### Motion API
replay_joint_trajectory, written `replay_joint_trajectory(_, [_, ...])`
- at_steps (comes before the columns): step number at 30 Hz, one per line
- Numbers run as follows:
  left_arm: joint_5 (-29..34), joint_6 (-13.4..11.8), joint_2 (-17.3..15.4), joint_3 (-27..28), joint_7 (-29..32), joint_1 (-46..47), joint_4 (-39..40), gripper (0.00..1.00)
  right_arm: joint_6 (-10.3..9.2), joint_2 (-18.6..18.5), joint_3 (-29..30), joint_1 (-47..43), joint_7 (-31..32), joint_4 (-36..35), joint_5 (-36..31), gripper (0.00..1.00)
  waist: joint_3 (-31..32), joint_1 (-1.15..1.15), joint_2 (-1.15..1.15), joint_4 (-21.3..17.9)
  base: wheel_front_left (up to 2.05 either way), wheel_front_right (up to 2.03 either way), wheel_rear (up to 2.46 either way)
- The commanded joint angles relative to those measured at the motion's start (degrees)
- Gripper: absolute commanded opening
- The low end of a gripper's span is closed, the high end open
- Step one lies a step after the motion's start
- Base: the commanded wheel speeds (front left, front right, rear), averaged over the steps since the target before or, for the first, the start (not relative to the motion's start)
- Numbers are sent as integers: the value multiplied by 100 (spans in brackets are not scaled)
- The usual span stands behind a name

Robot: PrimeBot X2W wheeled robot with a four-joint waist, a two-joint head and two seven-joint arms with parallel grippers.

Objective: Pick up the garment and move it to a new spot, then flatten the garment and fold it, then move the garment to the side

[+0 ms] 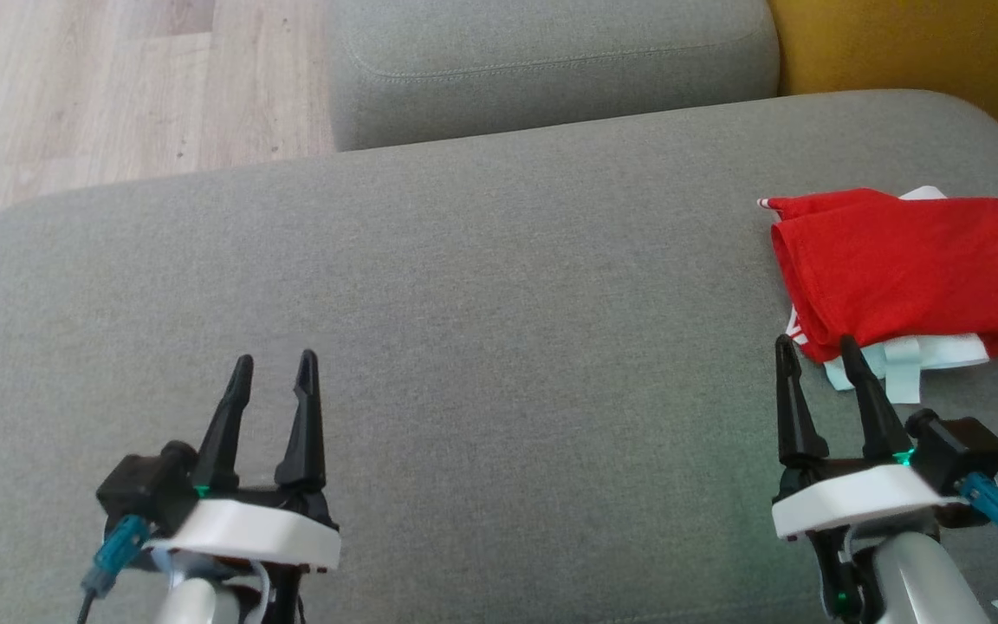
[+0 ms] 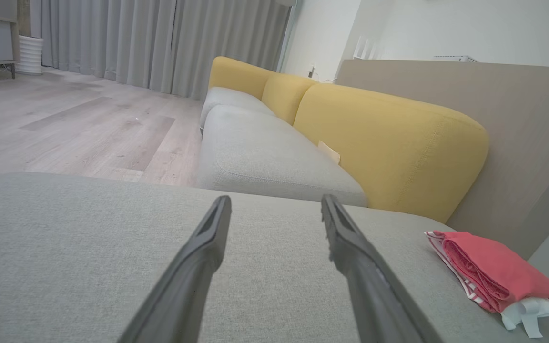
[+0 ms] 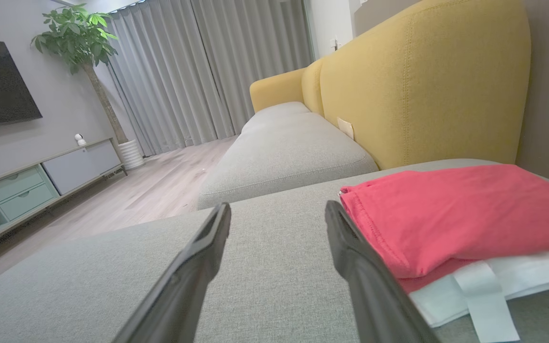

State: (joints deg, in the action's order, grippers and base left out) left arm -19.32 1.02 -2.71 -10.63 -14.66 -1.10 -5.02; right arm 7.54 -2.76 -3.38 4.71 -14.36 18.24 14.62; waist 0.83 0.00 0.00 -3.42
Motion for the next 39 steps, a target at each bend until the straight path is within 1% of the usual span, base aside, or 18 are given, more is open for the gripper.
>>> replay_joint_trajectory(1, [-25, 9, -17, 223, -34, 147, 205, 100, -5, -12, -136, 94, -63, -220, -17, 100, 0, 0, 0, 10, 0, 0, 0])
replay_joint_trajectory(8, [-19, 34, -17, 245, -34, 106, 224, 100, -5, -12, -133, 87, -63, -247, -36, 100, 16, 0, 0, 22, 0, 0, 0])
replay_joint_trajectory(19, [-282, 167, -17, 231, -34, 90, 127, 100, -5, -12, -159, 74, -63, -284, -66, 100, 40, 0, 0, 24, 0, 0, 0])
replay_joint_trajectory(20, [-278, 158, -1, 29, 1, -118, -70, 0, 0, 0, -8, -63, 0, -79, -9, 0, 41, 0, 0, 24, 0, 0, 0])
replay_joint_trajectory(23, [-281, 155, 4, 7, 3, -179, -312, 0, 0, 4, -10, -125, 9, 144, -3, 0, 43, 0, 0, 24, 0, 0, 0])
replay_joint_trajectory(39, [-1282, 220, -41, 180, 243, -59, -395, 0, -1, -22, 92, -91, 264, 65, 1081, 0, 23, 0, 0, 67, 0, 0, 0])
